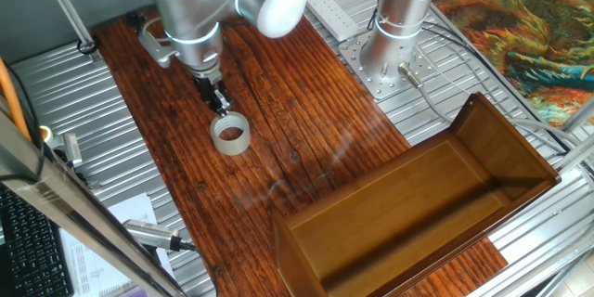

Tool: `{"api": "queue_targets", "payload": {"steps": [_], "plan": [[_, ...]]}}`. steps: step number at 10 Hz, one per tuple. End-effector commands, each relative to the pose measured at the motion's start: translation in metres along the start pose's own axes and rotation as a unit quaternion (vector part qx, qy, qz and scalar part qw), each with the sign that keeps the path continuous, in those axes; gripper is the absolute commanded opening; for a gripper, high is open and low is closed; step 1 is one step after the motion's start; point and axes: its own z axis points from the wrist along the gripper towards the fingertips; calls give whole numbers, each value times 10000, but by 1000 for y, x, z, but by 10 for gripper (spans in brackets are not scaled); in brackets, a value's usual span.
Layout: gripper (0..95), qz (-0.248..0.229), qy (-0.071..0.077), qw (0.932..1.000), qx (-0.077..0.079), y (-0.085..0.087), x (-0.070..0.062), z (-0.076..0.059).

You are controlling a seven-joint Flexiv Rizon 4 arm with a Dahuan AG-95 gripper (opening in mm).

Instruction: Take the object down from the shelf

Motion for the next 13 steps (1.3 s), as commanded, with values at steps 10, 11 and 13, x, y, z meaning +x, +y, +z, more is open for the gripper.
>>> {"api": "queue_targets", "payload": {"steps": [10,11,13], "plan": [[0,62,70,9998,-186,-71,1,-9],[0,-16,96,9999,-143,-71,0,-11],[0,-62,203,9997,-100,-71,-2,-13]]}}
